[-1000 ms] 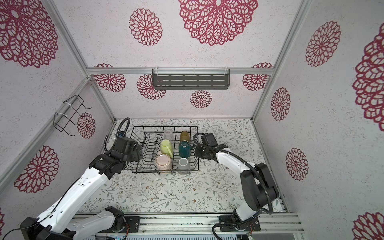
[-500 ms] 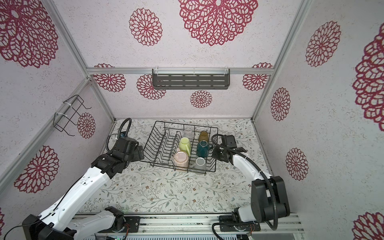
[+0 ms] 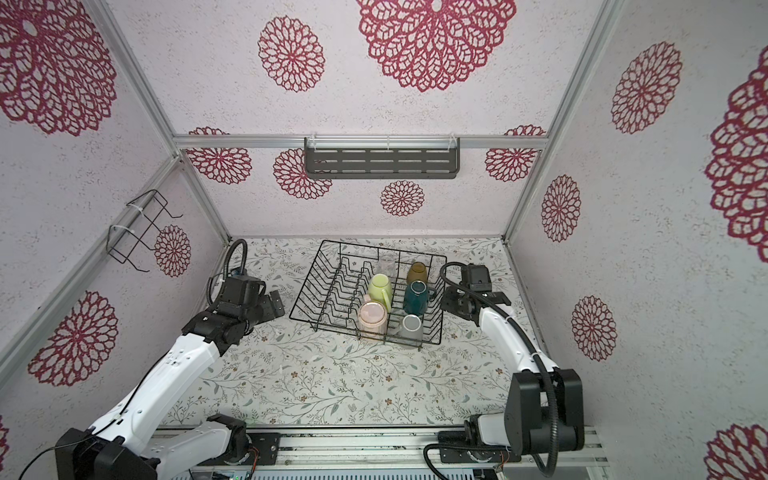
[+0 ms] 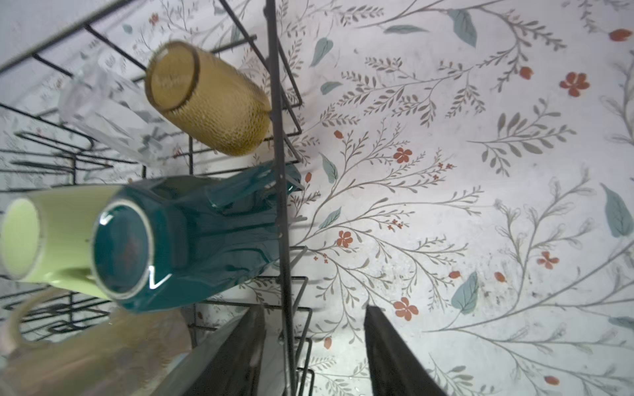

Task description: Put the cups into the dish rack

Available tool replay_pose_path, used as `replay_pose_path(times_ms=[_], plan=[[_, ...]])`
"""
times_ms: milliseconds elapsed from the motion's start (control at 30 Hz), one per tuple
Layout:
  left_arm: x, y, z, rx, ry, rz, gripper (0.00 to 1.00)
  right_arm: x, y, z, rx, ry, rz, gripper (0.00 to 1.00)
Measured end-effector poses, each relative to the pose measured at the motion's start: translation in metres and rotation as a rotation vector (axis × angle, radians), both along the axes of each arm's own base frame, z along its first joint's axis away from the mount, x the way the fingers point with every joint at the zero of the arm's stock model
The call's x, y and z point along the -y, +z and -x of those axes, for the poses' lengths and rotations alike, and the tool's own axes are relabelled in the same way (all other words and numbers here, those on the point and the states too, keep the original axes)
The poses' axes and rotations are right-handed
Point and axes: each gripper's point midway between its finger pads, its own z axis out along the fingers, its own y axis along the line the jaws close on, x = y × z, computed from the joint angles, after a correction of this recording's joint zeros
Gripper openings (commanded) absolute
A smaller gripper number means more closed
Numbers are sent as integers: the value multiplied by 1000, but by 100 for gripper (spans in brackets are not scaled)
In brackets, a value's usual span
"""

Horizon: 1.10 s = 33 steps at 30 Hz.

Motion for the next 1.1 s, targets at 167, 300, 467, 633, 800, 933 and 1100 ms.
replay_pose_path(times_ms=[167, 300, 467, 633, 800, 933, 1100], plan=[[-12, -18, -4, -4, 50, 67, 97, -6, 27, 10, 63, 12, 49, 69], [-15, -27, -11, -9, 67, 107, 97, -47, 47, 26, 98, 152, 90, 80], [-16, -35, -19, -16, 74, 125, 97, -92, 50, 50, 72, 333, 91, 89], [-20, -42, -24, -25, 94, 129, 97, -106, 33, 63, 5, 397, 118, 86], [-20, -47, -27, -33, 101, 136, 97, -113, 6, 65, -84, 432, 154, 88], [-19, -49, -28, -34, 103, 142, 97, -116, -10, 68, -138, 447, 175, 85], [-19, -51, -28, -35, 109, 147, 97, -115, -18, 67, -160, 445, 193, 76]])
